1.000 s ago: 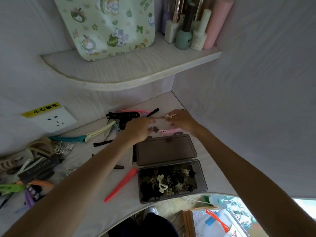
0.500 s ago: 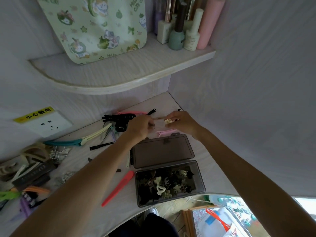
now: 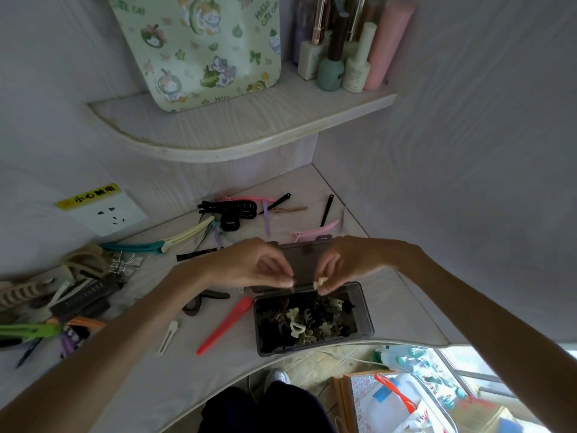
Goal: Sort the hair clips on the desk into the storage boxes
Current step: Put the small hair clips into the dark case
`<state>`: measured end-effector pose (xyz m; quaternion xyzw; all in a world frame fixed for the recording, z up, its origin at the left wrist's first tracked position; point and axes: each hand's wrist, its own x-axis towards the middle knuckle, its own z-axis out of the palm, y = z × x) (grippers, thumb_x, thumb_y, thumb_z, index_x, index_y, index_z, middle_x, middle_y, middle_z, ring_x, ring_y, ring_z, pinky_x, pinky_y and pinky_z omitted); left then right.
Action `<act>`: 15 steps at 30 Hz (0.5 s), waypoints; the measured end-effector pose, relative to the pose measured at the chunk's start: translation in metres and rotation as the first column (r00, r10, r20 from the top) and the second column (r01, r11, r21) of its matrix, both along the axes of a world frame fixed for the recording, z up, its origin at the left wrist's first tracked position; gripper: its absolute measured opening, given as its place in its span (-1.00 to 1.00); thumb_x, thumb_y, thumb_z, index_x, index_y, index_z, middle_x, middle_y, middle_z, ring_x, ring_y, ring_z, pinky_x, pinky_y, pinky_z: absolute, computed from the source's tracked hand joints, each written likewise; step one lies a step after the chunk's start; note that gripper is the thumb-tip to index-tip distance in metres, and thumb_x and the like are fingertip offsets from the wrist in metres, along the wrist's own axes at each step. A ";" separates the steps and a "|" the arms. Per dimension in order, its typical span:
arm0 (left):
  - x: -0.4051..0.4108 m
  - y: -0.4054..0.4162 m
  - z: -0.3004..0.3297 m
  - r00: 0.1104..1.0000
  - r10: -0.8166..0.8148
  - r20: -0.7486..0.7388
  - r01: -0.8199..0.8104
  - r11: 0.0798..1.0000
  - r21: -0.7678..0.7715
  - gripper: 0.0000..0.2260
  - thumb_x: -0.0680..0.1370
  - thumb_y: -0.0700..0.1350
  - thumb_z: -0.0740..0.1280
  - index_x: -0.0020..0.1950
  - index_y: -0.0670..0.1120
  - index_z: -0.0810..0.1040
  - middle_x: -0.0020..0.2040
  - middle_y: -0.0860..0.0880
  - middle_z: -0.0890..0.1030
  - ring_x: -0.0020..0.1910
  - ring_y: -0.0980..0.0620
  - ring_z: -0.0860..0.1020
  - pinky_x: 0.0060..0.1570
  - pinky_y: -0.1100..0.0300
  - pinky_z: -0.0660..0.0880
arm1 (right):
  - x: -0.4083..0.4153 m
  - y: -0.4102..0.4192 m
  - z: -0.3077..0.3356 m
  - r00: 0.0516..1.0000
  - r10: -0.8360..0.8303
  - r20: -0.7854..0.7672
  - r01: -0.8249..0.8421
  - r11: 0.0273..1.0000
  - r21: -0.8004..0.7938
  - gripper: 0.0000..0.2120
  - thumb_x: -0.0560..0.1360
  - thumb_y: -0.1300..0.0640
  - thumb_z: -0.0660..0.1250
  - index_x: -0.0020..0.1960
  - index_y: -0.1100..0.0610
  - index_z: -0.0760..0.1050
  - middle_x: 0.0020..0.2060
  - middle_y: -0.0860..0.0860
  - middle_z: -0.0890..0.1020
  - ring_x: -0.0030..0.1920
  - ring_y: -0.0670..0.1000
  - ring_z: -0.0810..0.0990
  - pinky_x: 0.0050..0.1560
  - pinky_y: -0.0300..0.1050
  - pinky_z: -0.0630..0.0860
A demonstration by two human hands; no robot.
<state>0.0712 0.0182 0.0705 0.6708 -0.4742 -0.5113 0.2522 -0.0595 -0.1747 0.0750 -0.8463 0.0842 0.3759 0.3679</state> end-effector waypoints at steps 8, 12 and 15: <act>0.004 0.016 -0.003 0.907 0.002 0.420 -0.117 0.962 0.247 -0.73 0.50 0.18 0.29 -0.11 -0.01 0.56 -0.14 0.11 0.59 -0.10 0.13 0.57 -0.05 0.21 0.48 | -0.014 -0.023 -0.003 0.954 -0.296 0.048 0.293 0.886 -0.361 -0.66 0.52 -0.07 0.26 0.02 0.22 0.52 -0.29 0.00 0.60 -0.37 -0.12 0.57 -0.38 -0.32 0.47; -0.010 0.017 -0.009 0.861 -0.139 0.490 -0.178 0.819 0.545 -0.53 0.48 0.31 0.20 -0.21 -0.12 0.44 -0.32 0.01 0.52 -0.34 0.07 0.51 -0.30 0.23 0.43 | -0.016 -0.020 -0.014 0.884 -0.441 -0.156 0.362 0.855 -0.371 -0.54 0.58 -0.08 0.13 0.15 0.33 0.44 -0.03 0.15 0.60 -0.34 -0.06 0.57 -0.40 -0.26 0.50; -0.014 0.018 -0.016 0.953 0.094 0.289 -0.240 0.816 0.526 -0.61 0.49 0.19 0.30 -0.11 -0.17 0.49 -0.33 0.03 0.51 -0.35 0.14 0.53 -0.37 0.30 0.47 | -0.015 -0.016 -0.022 0.806 -0.578 -0.132 0.548 0.811 -0.206 -0.73 0.61 0.10 0.11 0.15 0.27 0.43 -0.04 0.11 0.54 -0.31 -0.07 0.55 -0.35 -0.24 0.44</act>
